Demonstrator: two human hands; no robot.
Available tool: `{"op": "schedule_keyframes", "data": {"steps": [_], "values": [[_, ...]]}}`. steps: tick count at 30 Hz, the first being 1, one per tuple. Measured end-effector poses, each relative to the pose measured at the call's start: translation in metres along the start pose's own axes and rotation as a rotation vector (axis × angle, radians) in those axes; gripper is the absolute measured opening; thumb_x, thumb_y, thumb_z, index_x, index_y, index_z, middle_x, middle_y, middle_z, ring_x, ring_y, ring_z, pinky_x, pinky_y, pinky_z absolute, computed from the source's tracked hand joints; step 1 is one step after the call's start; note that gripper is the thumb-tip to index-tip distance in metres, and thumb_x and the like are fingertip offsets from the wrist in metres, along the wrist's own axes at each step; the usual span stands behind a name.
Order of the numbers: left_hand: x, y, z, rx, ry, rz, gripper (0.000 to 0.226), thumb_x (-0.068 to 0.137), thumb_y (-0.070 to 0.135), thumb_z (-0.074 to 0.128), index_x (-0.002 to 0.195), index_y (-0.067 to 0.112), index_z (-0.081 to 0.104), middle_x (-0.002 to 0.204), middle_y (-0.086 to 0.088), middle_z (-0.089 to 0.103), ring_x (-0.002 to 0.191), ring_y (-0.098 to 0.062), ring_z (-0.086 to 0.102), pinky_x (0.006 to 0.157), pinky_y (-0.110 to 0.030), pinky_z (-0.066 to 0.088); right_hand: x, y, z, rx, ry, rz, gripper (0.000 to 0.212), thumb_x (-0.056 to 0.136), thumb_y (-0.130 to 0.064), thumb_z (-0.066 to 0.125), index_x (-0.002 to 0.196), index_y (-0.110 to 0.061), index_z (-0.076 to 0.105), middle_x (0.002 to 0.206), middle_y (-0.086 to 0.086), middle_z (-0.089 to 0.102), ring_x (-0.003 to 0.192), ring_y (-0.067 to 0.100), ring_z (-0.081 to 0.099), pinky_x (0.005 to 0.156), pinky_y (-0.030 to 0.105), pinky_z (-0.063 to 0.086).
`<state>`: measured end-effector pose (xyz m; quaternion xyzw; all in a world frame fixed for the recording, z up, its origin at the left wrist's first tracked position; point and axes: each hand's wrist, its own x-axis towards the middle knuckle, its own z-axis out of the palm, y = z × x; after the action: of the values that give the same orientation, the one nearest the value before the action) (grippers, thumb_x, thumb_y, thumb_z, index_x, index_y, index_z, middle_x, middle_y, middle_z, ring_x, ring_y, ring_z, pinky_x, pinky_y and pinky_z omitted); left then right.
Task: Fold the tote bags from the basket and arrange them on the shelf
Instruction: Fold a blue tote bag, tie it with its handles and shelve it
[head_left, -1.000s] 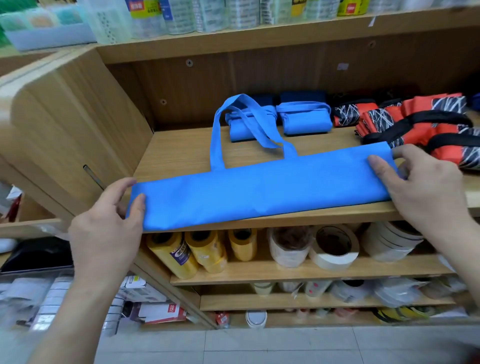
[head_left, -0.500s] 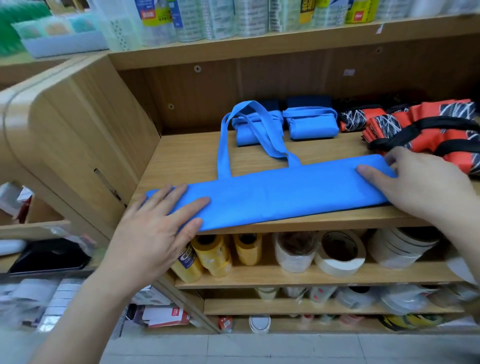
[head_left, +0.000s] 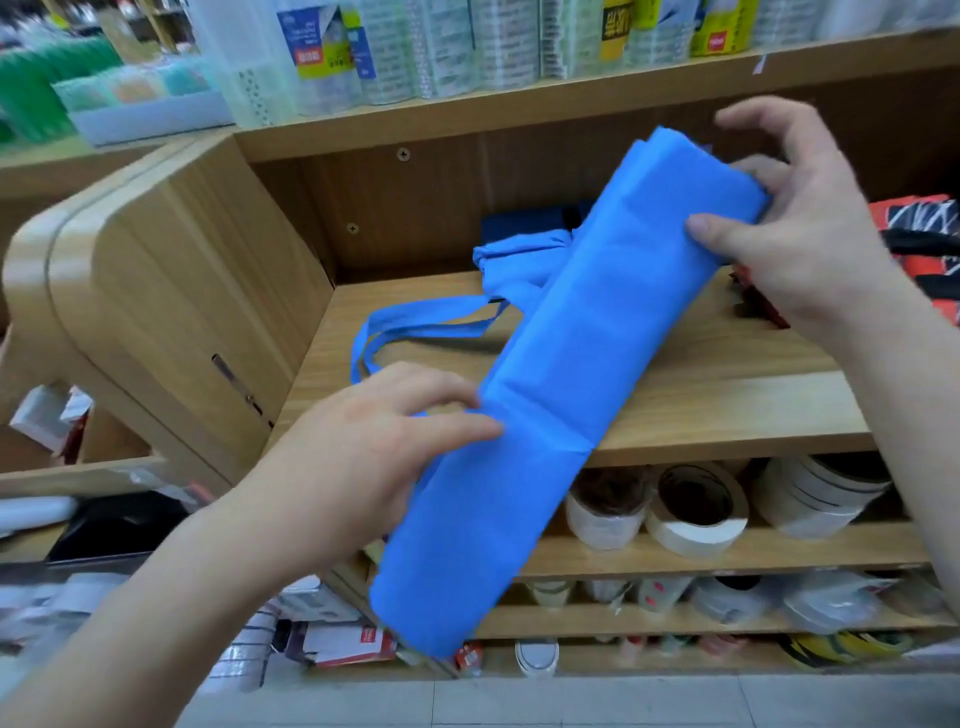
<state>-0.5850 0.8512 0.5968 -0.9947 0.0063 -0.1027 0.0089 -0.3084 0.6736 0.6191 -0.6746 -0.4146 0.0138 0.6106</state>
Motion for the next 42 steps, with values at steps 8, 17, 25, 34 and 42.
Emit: {"op": "schedule_keyframes", "data": {"steps": [8, 17, 25, 34, 42], "values": [[0.008, -0.021, 0.040, 0.053, -0.338, 0.153, 0.109, 0.064, 0.014, 0.064, 0.156, 0.024, 0.007, 0.164, 0.007, 0.004, 0.150, -0.007, 0.000, 0.119, -0.020, 0.002, 0.046, -0.021, 0.054, -0.423, -0.183, -0.318, 0.055, 0.079, 0.002, 0.065, 0.128, -0.017, 0.051, 0.103, -0.012, 0.053, 0.095, 0.005, 0.051, 0.087, 0.022, 0.046], [0.020, -0.044, 0.059, -0.542, 0.055, -0.237, 0.033, 0.085, 0.024, 0.066, 0.118, 0.024, 0.067, 0.114, 0.009, 0.068, 0.107, -0.004, 0.061, 0.092, -0.023, 0.048, -0.036, -0.001, 0.049, -0.494, -0.982, 0.091, 0.070, 0.079, -0.015, 0.076, 0.137, -0.037, 0.043, 0.139, -0.019, 0.047, 0.125, -0.010, 0.041, 0.104, 0.005, 0.030], [0.049, -0.012, 0.053, -0.583, 0.249, -0.739, 0.033, 0.081, 0.052, 0.069, 0.104, 0.029, 0.068, 0.096, 0.014, 0.071, 0.091, -0.011, 0.065, 0.078, -0.038, 0.053, -0.069, 0.015, 0.087, -0.300, -0.234, 0.171, 0.060, 0.092, -0.048, 0.059, 0.047, -0.016, 0.034, 0.044, -0.008, 0.030, 0.044, 0.011, 0.030, 0.047, 0.029, 0.025], [0.052, -0.001, 0.046, 0.038, 0.119, -0.723, 0.053, 0.087, 0.070, 0.043, 0.115, 0.029, 0.061, 0.101, 0.007, 0.058, 0.099, -0.017, 0.053, 0.066, -0.033, 0.038, -0.070, 0.009, 0.094, -0.496, -0.288, 0.251, 0.062, 0.088, -0.037, 0.067, 0.140, -0.034, 0.034, 0.139, -0.010, 0.050, 0.123, 0.014, 0.045, 0.104, 0.042, 0.040], [0.063, -0.017, 0.054, -0.130, -0.021, -0.600, 0.054, 0.094, 0.057, 0.041, 0.133, 0.020, 0.052, 0.139, 0.006, 0.045, 0.123, -0.019, 0.034, 0.100, -0.043, 0.038, -0.045, 0.009, 0.082, -0.212, -0.401, 0.406, 0.081, 0.082, -0.029, 0.077, 0.147, -0.032, 0.028, 0.118, -0.014, 0.051, 0.094, -0.003, 0.056, 0.078, 0.010, 0.043]]}}
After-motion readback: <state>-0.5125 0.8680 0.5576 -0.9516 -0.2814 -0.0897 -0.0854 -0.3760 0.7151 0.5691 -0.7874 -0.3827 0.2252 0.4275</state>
